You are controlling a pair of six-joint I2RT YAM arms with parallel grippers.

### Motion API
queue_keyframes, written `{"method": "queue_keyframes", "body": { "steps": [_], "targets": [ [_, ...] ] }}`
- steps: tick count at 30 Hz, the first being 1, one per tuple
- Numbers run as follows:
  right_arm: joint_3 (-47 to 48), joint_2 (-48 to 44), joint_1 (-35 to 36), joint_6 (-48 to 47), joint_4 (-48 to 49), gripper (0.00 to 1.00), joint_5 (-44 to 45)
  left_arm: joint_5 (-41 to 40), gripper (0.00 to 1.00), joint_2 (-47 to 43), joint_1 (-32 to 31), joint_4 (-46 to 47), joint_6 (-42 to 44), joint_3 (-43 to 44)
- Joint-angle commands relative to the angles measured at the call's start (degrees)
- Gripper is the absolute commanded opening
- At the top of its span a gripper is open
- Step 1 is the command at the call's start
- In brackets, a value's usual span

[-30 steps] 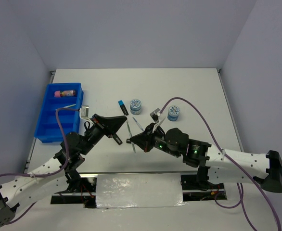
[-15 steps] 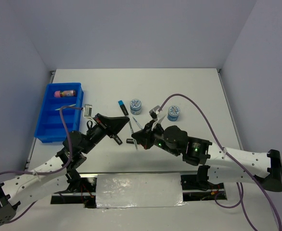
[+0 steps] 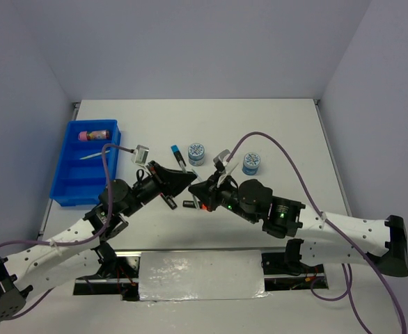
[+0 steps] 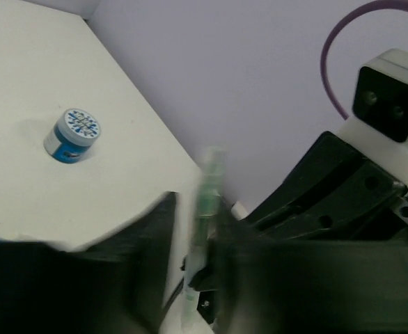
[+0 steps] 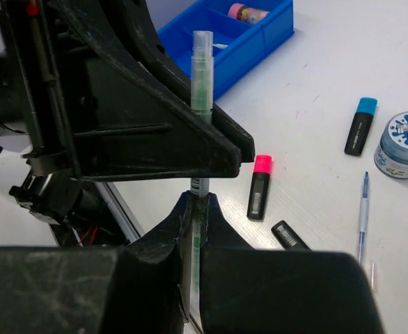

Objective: Sort the stationery into containers
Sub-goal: Close the pen cap on the pen.

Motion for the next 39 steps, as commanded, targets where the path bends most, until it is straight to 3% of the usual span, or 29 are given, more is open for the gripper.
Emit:
{"method": "queue_keyframes", "body": {
  "steps": [1,3,6,7,8,9,10,12,13,17,19,21,22,23,26,29,32,39],
  "targets": [
    [1.5,0.0,0.03,-0.91,4.64,0.0,-0.95,2.67,0.24,0.18,-0.19,2.16,0.98,1.64],
    [1.42,-0.09,0.03,-0.73,5.17,0.0,-1.04,3.29,0.03,0.45,-0.19,1.72,1.5,2.25],
    [1.16,0.08,-0.06,-0.65,5.44,0.0,-1.74,5.75,0.0,-0.08,-0.37,3.21,2.91,2.43],
    [0.46,0.08,0.03,-0.73,5.7,0.06,-2.35,6.88,0.0,-0.34,-0.46,3.91,3.61,2.52],
    [-0.07,0.0,-0.14,-0.99,6.4,0.28,-4.27,9.42,0.0,-0.95,-0.46,4.96,5.36,2.69],
    [-0.69,-0.18,-0.23,-1.0,7.01,0.44,-5.6,10.57,0.0,-1.39,-0.37,5.15,6.24,2.87],
    [-2.08,-0.44,-0.23,-1.0,8.58,0.52,-7.09,11.98,0.0,-1.75,-0.37,5.67,7.04,3.04],
    [-2.97,-0.36,-0.32,-0.56,10.0,0.55,-9.9,16.9,0.0,-2.54,-0.46,8.21,9.06,3.22],
    [-3.06,-0.36,-0.32,-0.38,10.01,0.54,-10.61,18.05,0.0,-2.63,-0.37,8.57,9.41,3.22],
    [-2.63,0.08,-0.32,0.67,10.36,0.0,-11.15,17.72,0.0,-2.63,-0.37,6.83,10.29,5.24],
    [-2.89,-0.27,-0.32,0.85,10.79,0.0,-11.24,16.57,0.02,-2.8,-0.46,5.24,10.56,5.68],
    [-3.68,-0.62,-0.41,1.2,11.59,0.0,-11.94,14.21,0.17,-3.68,-0.46,4.37,10.65,5.86],
    [-3.85,-0.8,-0.23,1.46,12.46,0.0,-12.11,13.84,0.28,-3.94,-0.46,3.58,10.82,6.03],
    [-4.2,-0.97,-0.32,1.55,12.99,0.0,-12.55,13.23,0.52,-4.47,-0.46,2.96,11.08,6.21],
    [-4.12,-1.24,-0.23,2.52,13.0,0.0,-11.68,11.56,0.78,-5.18,-0.55,0.67,11.61,7.09],
    [-3.33,-1.24,-0.23,2.61,12.21,0.0,-10.97,8.49,0.93,-6.14,-0.63,-3.37,13.37,8.76],
    [-2.63,-0.97,-0.23,2.61,11.15,0.0,-10.71,4.53,0.95,-7.11,-0.63,-6.53,14.95,10.42],
    [-2.1,-1.76,-0.23,2.52,10.54,0.0,-10.27,1.7,0.85,-3.95,-0.63,-9.27,16.36,13.77]
  ]
}}
